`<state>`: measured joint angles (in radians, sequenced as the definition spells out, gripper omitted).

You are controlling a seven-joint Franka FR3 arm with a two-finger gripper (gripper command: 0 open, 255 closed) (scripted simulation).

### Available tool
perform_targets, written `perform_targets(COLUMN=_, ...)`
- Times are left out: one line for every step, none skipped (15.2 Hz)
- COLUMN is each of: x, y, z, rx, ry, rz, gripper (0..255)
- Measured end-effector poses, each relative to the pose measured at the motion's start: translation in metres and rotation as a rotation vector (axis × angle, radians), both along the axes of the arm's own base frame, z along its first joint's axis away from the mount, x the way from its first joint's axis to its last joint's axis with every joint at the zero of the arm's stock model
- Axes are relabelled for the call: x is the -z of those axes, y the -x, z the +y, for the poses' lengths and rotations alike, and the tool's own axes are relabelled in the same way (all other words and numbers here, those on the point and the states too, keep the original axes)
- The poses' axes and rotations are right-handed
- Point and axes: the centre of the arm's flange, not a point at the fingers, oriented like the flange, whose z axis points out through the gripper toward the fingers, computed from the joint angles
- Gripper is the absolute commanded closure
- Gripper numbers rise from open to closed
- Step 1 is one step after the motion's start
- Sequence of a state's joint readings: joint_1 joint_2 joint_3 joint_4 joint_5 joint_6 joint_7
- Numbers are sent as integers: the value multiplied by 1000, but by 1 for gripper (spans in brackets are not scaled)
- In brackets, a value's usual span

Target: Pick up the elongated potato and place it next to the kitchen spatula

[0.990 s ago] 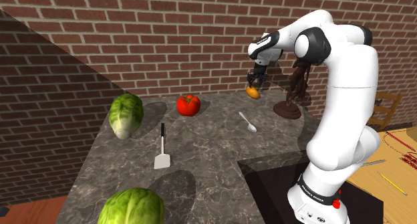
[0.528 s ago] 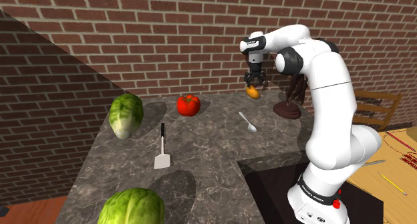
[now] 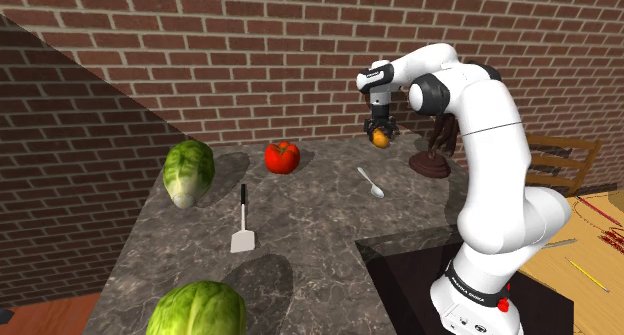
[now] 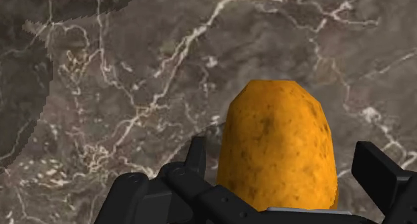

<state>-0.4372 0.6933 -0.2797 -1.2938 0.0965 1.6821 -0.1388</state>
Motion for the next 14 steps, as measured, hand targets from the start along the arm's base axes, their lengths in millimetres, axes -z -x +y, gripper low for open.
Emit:
perform_targets(x=0, y=0, z=0, rx=0, ry=0, rz=0, gripper=0)
perform_targets(x=1, y=0, z=0, rx=0, ry=0, rz=1, gripper=255)
perform_targets(x=1, y=0, z=0, rx=0, ry=0, rz=1, gripper=255)
perform_targets(x=1, y=0, z=0, rx=0, ry=0, rz=1, gripper=255)
perform_targets(x=0, y=0, z=0, rx=0, ry=0, rz=0, gripper=255)
perform_targets(x=0, y=0, z=0, rx=0, ry=0, rz=0, gripper=255)
perform_targets(x=0, y=0, z=0, rx=0, ry=0, rz=0, gripper=255)
perform_targets(x=0, y=0, z=0, rx=0, ry=0, rz=0, gripper=255)
perform_targets(x=0, y=0, z=0, rx=0, ry=0, rz=0, gripper=255)
perform_targets(x=0, y=0, z=0, rx=0, ry=0, rz=0, gripper=255)
perform_targets(x=0, y=0, z=0, rx=0, ry=0, rz=0, gripper=255)
perform_targets(x=0, y=0, z=0, rx=0, ry=0, rz=0, gripper=255)
perform_targets(x=-2, y=0, z=0, rx=0, ry=0, rz=1, gripper=255)
perform_targets(x=-5, y=0, z=0, rx=0, ry=0, rz=1, gripper=255)
